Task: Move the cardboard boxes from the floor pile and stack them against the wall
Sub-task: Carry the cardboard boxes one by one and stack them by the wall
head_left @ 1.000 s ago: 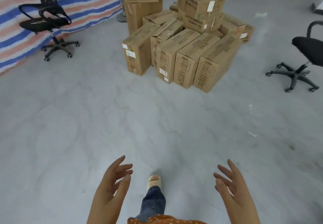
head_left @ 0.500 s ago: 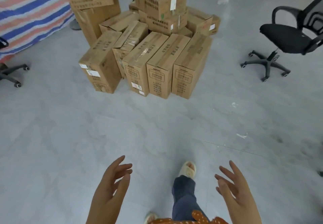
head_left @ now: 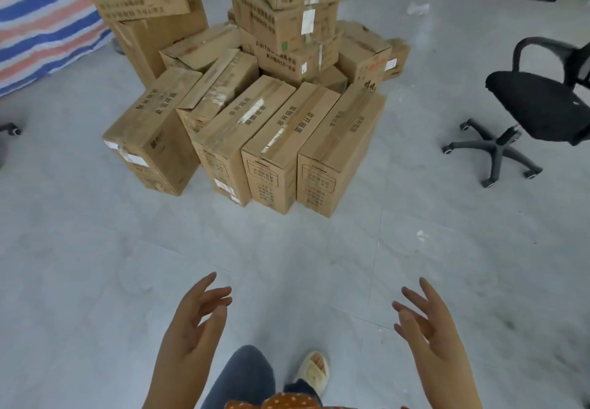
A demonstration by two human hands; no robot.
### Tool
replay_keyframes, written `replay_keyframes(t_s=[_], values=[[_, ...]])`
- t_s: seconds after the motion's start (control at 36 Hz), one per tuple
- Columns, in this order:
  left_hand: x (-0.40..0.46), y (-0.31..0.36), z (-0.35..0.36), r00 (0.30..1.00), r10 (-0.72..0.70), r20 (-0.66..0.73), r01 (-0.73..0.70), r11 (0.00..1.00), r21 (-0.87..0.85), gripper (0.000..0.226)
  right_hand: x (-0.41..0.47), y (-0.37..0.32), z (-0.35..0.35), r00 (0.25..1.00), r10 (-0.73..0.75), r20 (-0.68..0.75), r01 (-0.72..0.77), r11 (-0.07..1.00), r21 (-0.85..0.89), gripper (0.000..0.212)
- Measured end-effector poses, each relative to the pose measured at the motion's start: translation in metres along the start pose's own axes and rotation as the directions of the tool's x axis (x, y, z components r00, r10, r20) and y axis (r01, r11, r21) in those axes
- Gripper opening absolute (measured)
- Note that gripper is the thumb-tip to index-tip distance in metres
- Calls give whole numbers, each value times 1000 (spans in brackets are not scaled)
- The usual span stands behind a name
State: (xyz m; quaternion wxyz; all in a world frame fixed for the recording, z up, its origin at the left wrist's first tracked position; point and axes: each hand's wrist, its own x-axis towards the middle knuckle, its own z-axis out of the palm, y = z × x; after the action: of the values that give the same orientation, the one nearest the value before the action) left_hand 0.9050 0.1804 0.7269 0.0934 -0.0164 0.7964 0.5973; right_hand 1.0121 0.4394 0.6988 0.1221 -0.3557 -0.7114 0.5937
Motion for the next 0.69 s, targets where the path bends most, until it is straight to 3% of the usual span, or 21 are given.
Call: replay_keyframes(t_s=[0.39, 0.58, 0.69], values=[[191, 22, 74, 996, -66, 59, 62, 996, 61, 34, 173, -24, 45, 995, 80, -52, -81, 996, -23, 54], [323, 50, 103, 982, -80, 173, 66, 994, 87, 27, 276, -64, 75, 989, 113, -95, -118, 992, -50, 52], [386, 51, 122, 956, -98, 278, 54, 985, 162, 40, 330, -79, 88, 987, 153, -45, -157, 984, -89, 50]])
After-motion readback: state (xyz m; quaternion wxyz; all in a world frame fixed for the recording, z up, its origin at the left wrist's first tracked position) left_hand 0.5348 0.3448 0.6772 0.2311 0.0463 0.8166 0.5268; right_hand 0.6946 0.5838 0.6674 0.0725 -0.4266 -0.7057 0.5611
